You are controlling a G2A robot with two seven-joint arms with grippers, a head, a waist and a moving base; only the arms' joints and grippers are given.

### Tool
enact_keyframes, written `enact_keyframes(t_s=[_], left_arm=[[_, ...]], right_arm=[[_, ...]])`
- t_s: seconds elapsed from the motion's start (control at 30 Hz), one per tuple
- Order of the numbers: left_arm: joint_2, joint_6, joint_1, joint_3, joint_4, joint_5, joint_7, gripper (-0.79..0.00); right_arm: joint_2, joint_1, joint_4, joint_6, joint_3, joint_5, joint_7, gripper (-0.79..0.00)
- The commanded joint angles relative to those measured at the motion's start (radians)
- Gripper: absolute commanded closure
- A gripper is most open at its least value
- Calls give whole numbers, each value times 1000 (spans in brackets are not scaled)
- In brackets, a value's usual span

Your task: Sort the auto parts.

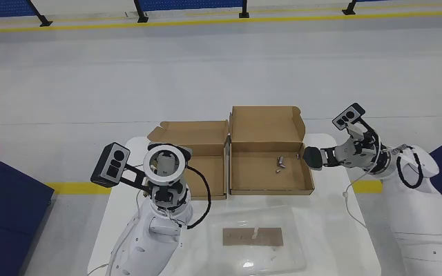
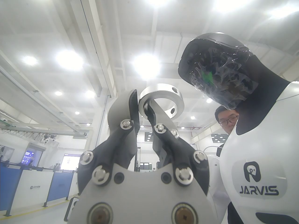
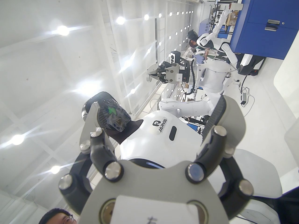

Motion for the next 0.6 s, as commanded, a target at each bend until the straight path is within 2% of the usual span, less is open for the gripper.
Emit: enact_keyframes(t_s=[0.0,0.27,0.57], left_arm=[[0,6,9,6,-8,-16,-23,0],[8,-17,49,-38,-2,-25,-155,0],[40,-27,157,-142,35,20,-311,0]], right_arm=[[0,0,0,0,0,0,0,-785],[0,0,0,0,0,0,0,-785],[0,0,0,0,0,0,0,-785]])
